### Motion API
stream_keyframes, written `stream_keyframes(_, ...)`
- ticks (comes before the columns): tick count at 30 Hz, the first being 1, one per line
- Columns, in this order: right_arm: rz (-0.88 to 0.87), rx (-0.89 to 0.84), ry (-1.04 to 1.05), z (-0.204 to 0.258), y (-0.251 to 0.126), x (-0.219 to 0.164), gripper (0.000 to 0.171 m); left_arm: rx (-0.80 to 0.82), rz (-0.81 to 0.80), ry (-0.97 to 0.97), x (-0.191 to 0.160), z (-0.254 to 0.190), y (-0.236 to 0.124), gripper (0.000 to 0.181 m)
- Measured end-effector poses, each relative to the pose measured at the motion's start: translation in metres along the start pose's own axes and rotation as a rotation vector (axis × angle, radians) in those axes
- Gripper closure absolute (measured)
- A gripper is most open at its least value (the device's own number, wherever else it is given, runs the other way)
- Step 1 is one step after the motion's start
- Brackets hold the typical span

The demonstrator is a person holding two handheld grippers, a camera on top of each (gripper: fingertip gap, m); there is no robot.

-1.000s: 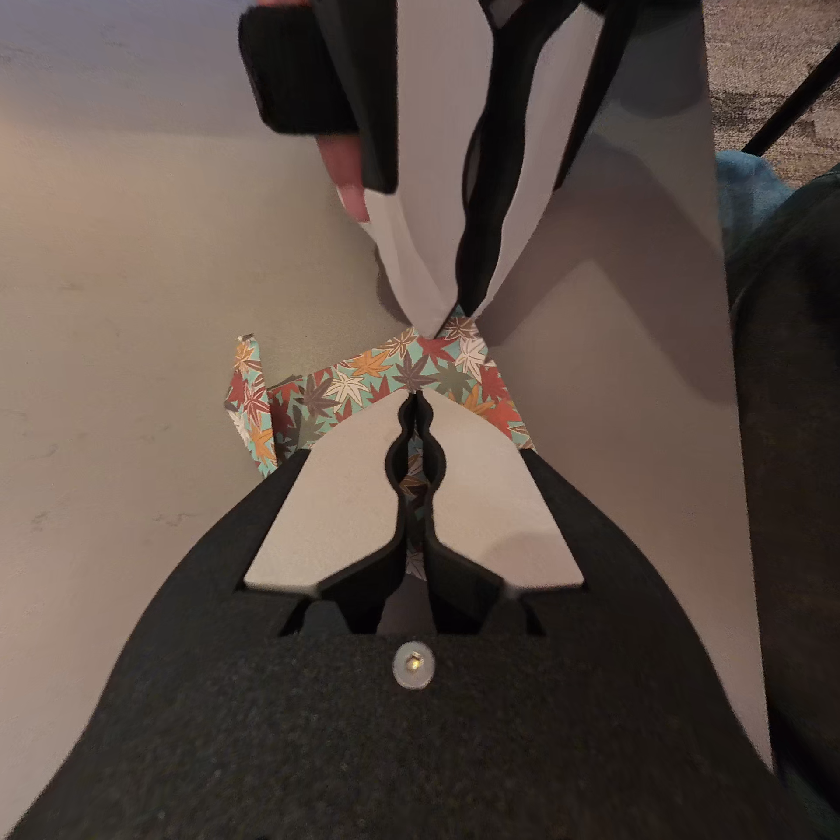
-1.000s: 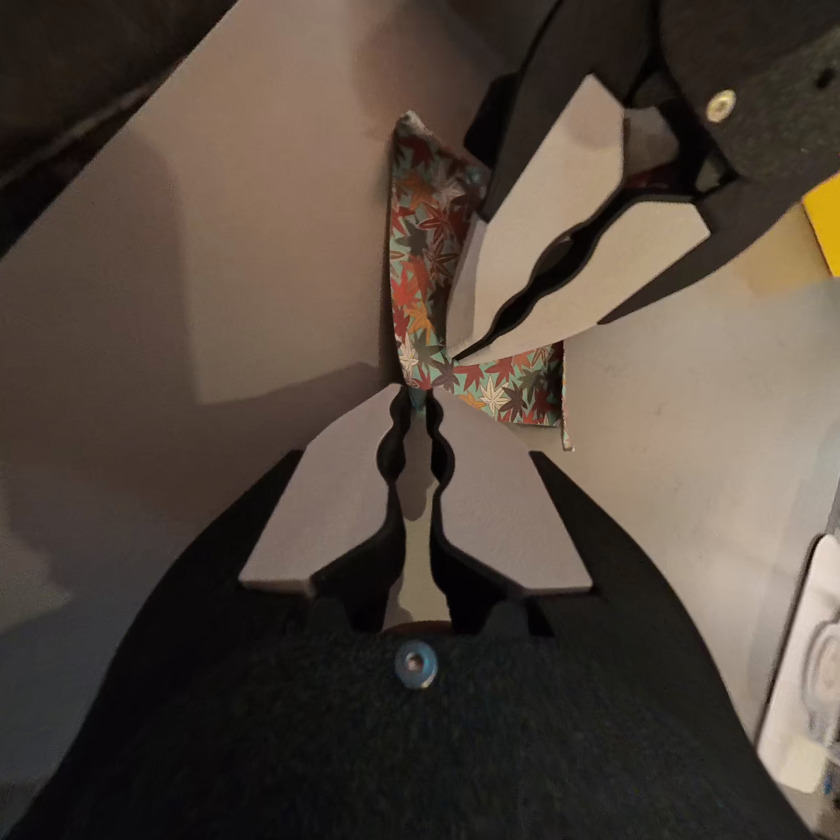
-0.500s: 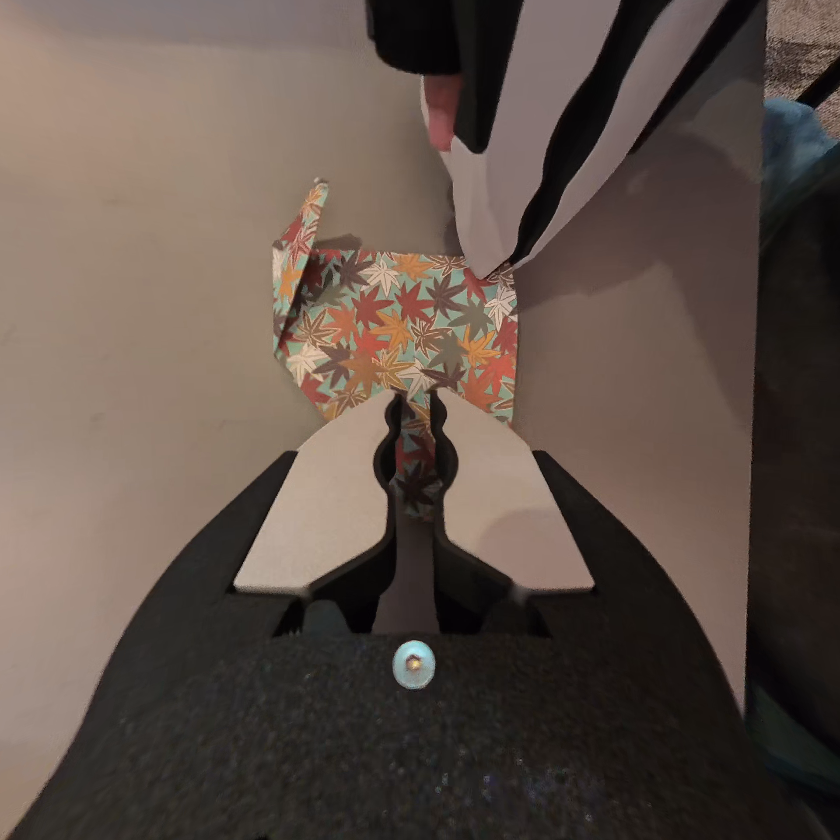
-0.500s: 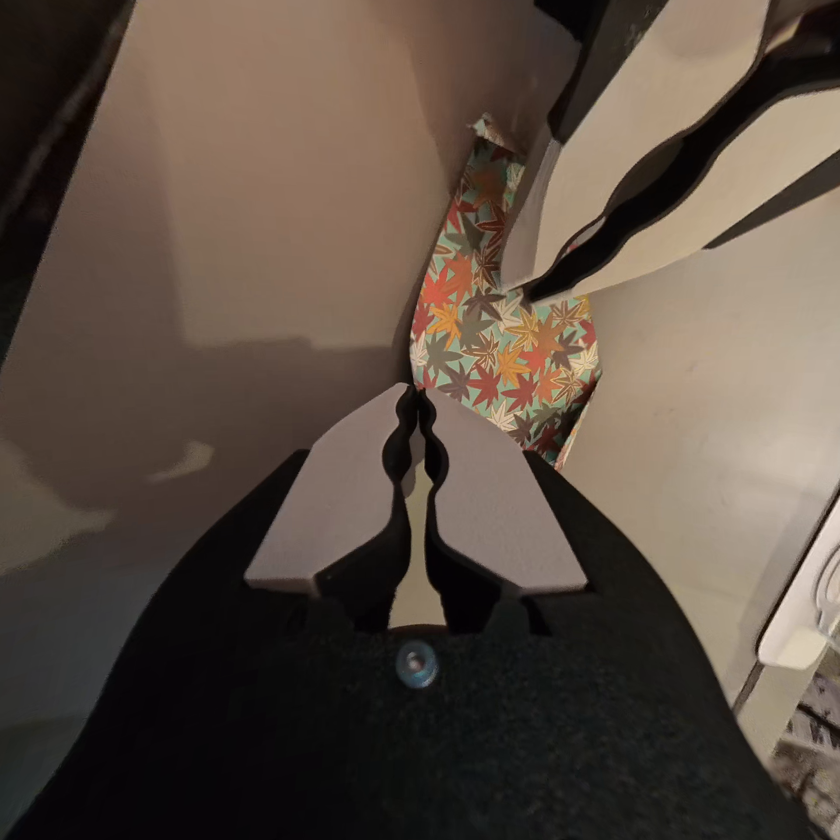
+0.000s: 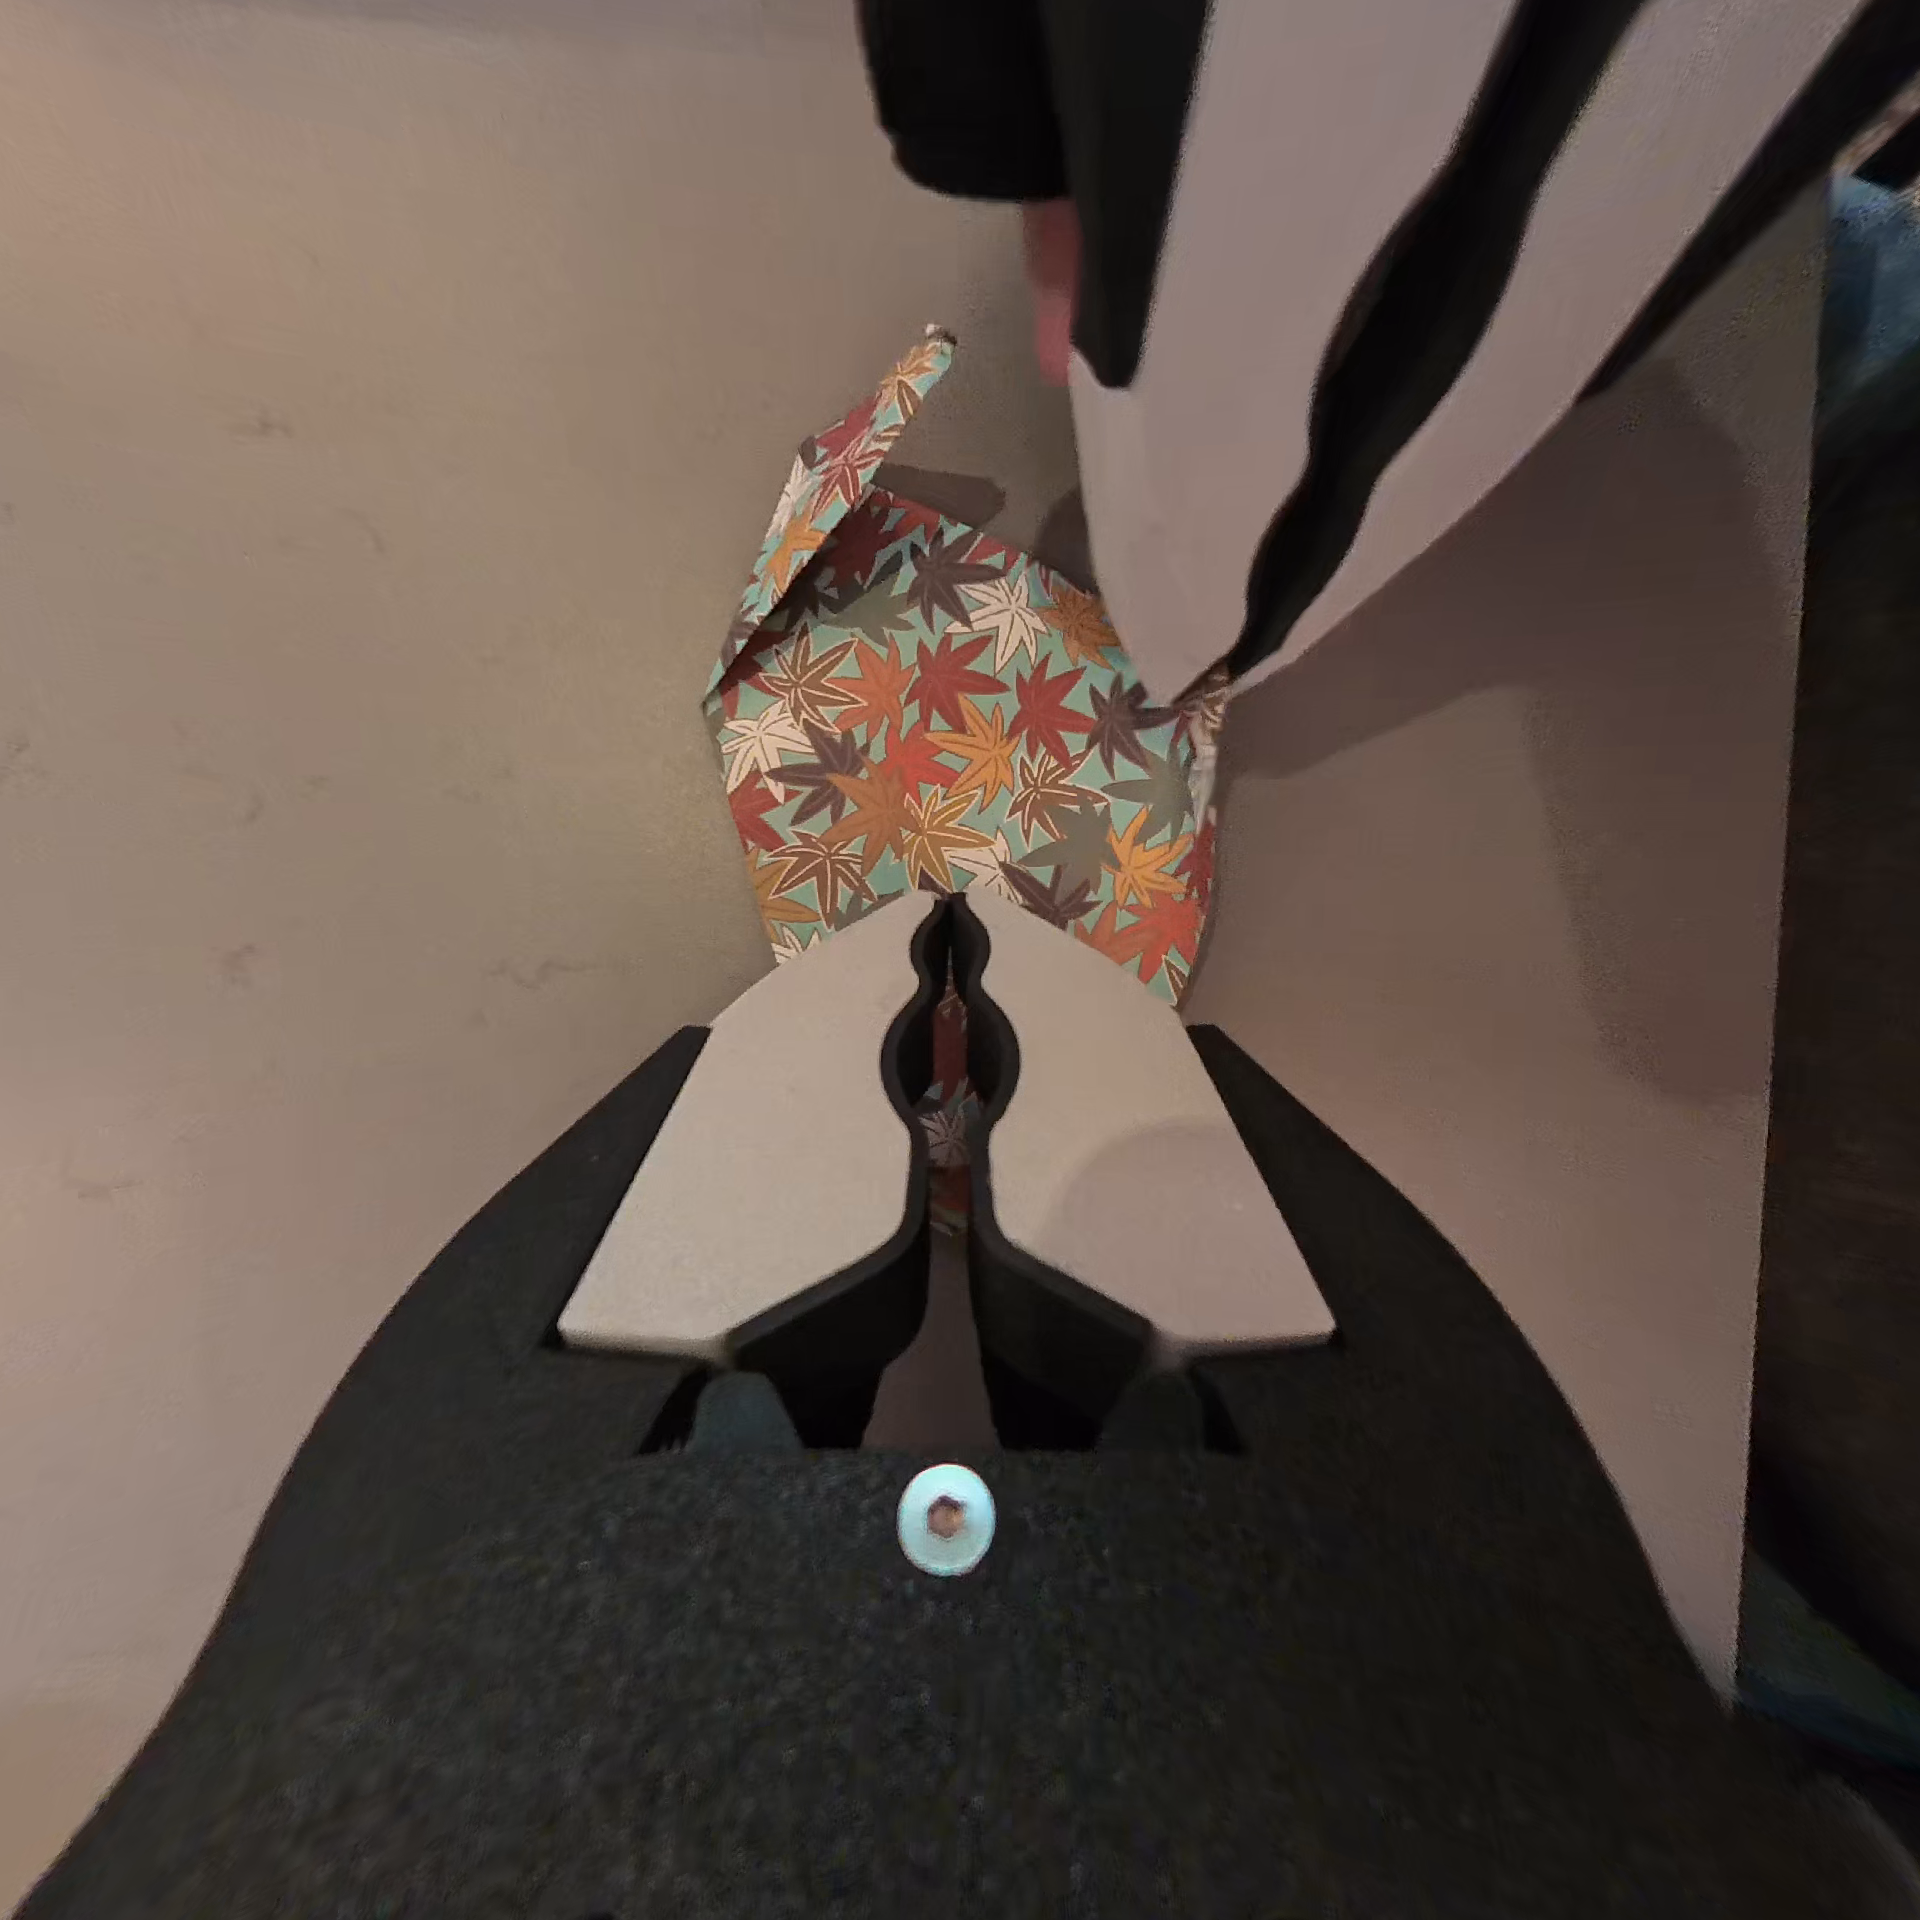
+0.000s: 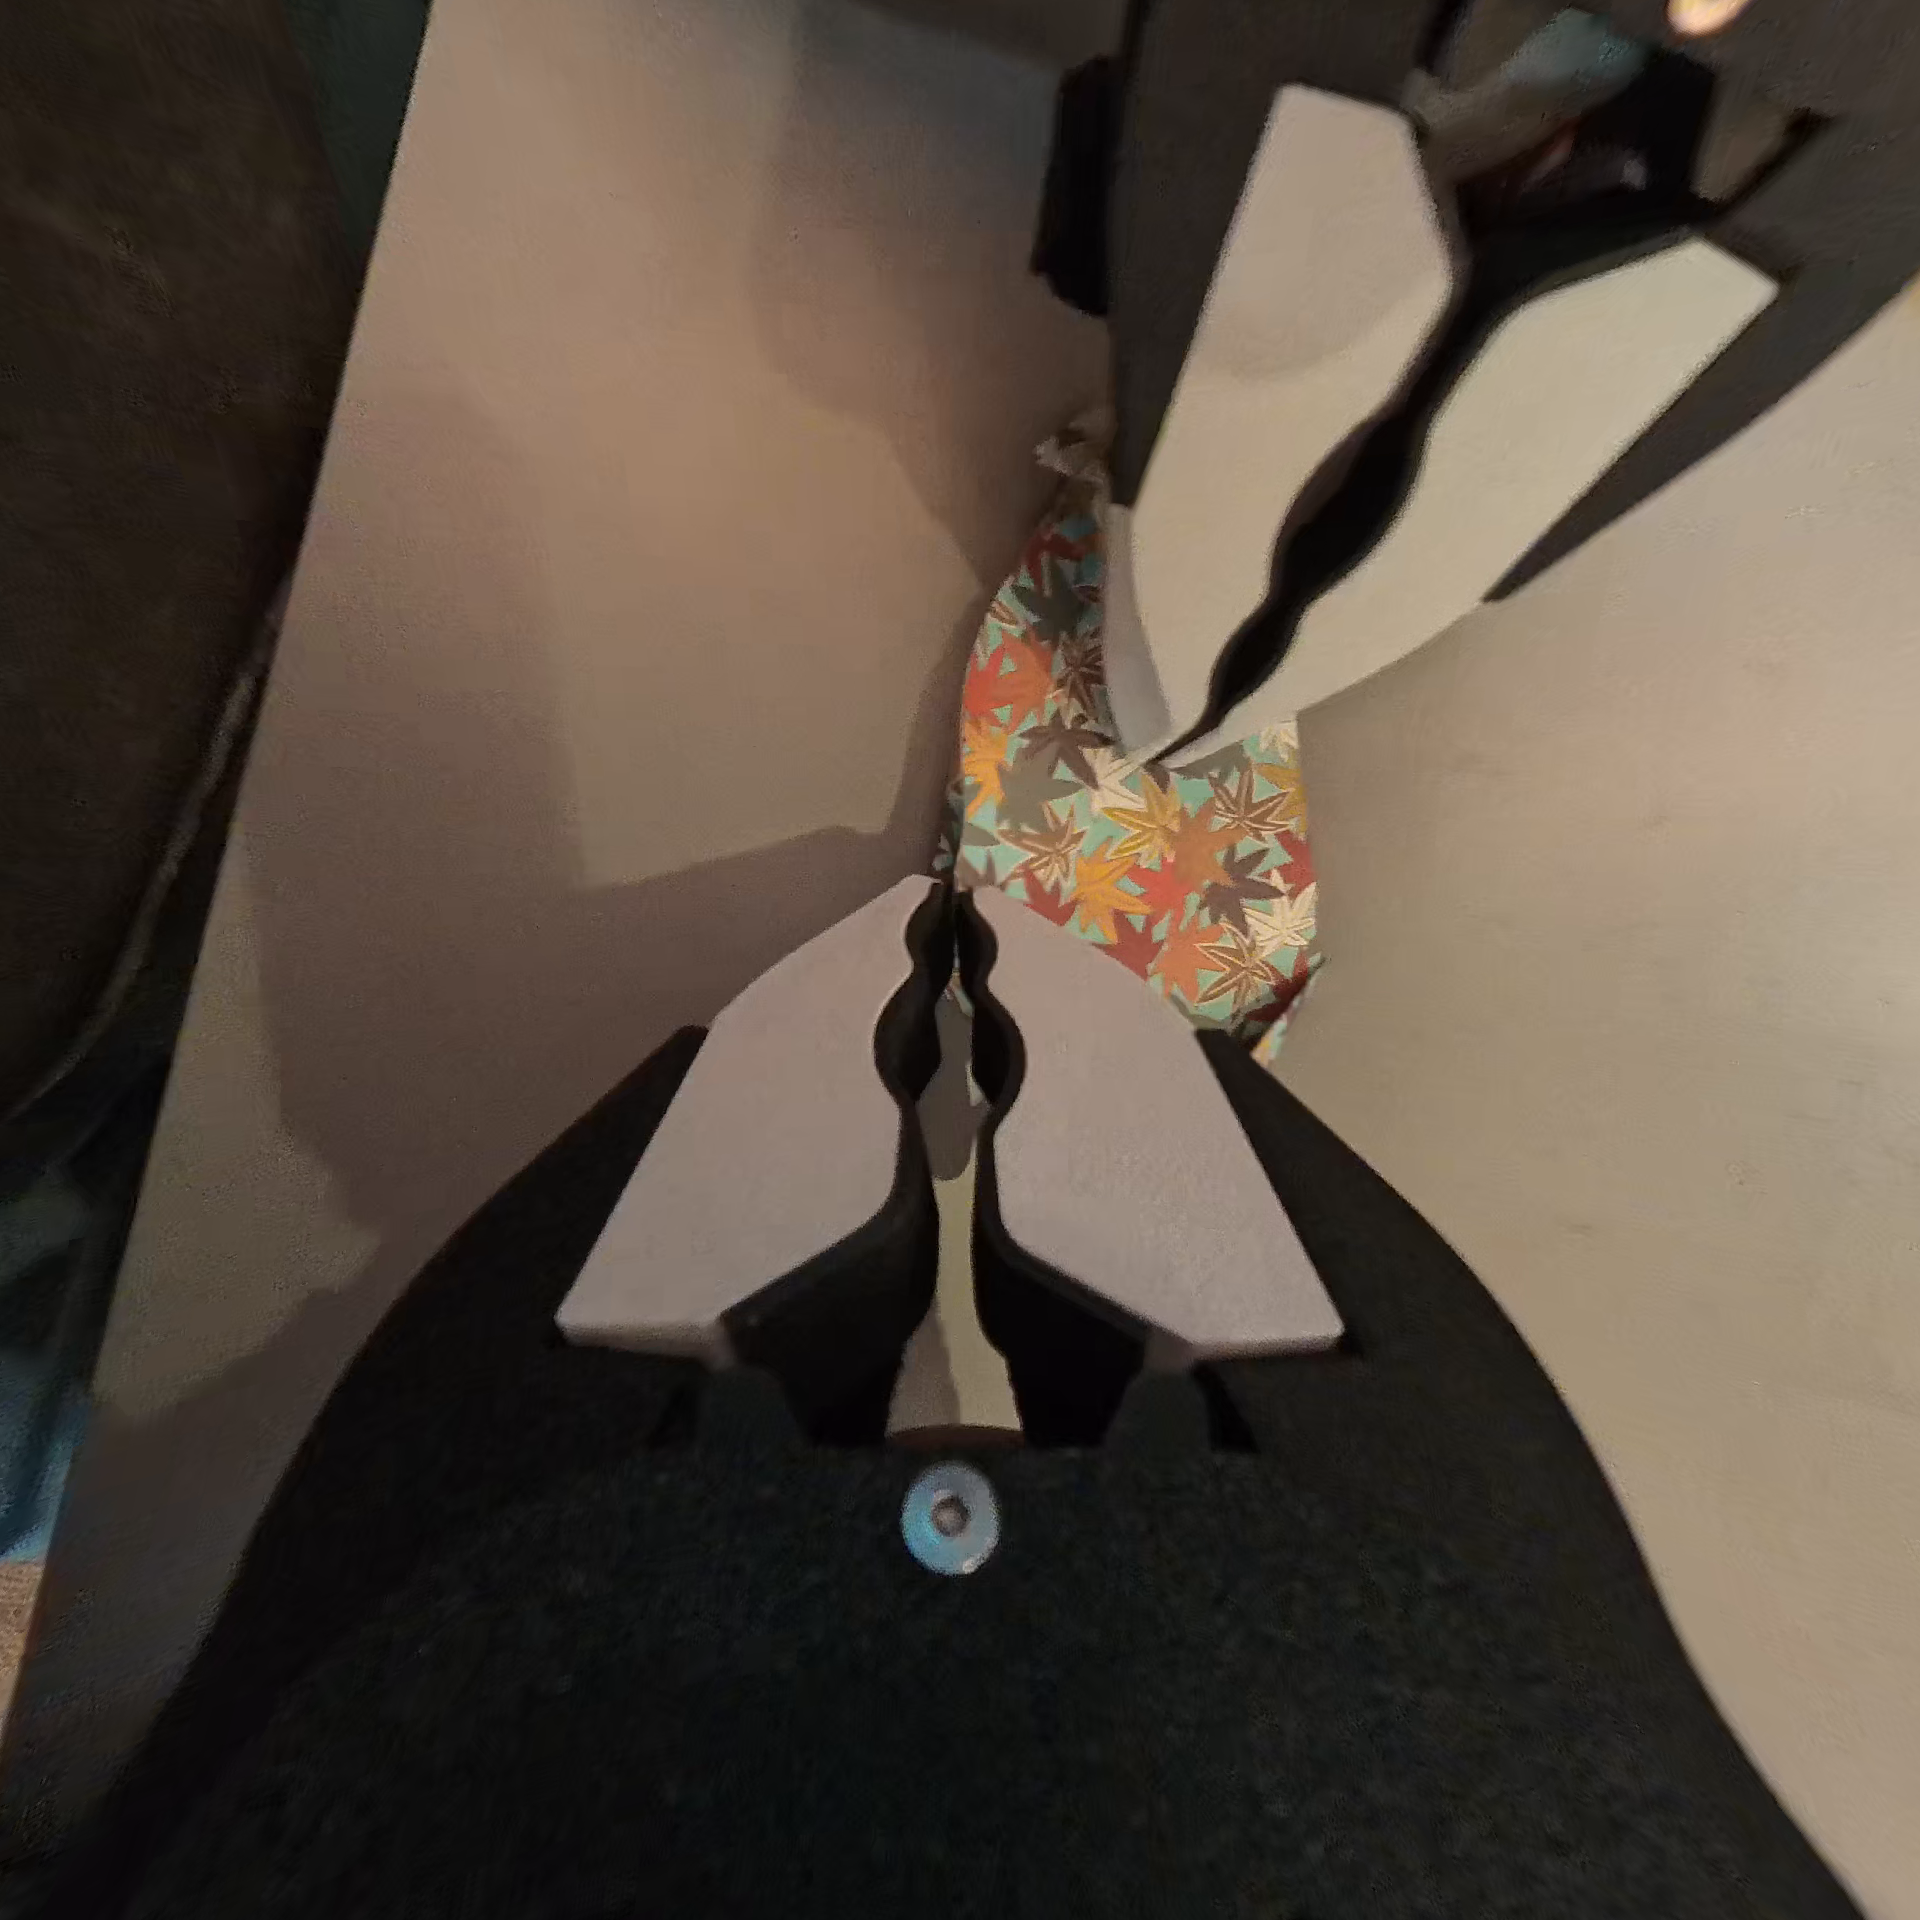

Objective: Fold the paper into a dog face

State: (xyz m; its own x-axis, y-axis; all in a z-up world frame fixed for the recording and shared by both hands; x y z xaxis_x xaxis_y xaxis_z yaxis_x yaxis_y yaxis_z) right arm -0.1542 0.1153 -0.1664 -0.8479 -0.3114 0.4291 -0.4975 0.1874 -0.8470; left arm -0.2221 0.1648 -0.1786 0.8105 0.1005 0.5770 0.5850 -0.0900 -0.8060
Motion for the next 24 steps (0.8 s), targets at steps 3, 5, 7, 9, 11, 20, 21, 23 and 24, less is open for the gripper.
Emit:
stream_keyframes(3,-0.041,0.001,0.024,-0.010,-0.003,-0.002,0.171,-0.006,-0.003,0.001,0.000,0.000,0.000,0.181)
stream_keyframes(5,-0.034,-0.009,0.009,-0.015,-0.001,-0.003,0.171,-0.006,-0.004,0.005,0.000,0.000,0.000,0.181)
stream_keyframes(7,-0.029,0.004,-0.026,-0.017,0.002,-0.001,0.171,-0.008,-0.007,0.006,0.000,0.000,0.000,0.181)
stream_keyframes(9,-0.015,0.004,-0.059,-0.020,0.006,0.000,0.171,-0.007,-0.009,0.007,-0.001,0.000,0.000,0.181)
stream_keyframes(11,-0.013,0.016,-0.070,-0.022,0.010,0.001,0.171,-0.004,-0.009,0.009,-0.001,0.000,0.000,0.181)
stream_keyframes(20,0.002,0.066,-0.040,-0.031,0.016,0.000,0.171,0.003,-0.016,0.013,-0.001,0.000,0.000,0.181)
stream_keyframes(21,0.001,0.077,-0.040,-0.031,0.017,0.000,0.171,0.004,-0.016,0.014,-0.001,0.000,0.000,0.181)
stream_keyframes(23,0.006,0.084,-0.038,-0.030,0.017,0.000,0.171,0.006,-0.016,0.016,-0.001,0.000,0.000,0.181)
stream_keyframes(24,0.006,0.083,-0.035,-0.031,0.017,-0.001,0.171,0.007,-0.016,0.016,-0.001,0.000,0.000,0.181)
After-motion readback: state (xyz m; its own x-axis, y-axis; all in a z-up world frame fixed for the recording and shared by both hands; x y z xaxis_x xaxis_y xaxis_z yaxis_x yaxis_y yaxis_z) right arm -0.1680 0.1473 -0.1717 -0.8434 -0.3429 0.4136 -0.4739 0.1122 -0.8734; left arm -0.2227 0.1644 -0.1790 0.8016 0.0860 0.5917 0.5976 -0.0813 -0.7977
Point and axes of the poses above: each gripper's, where its closed fingertips meet, y out along the fingers, x out of its top, z = x × y across the jaws, the point moved 4 cm from there along -y, back along the fingers, and after that the axes turned 13 degrees about -y, right-handed, at the moved point
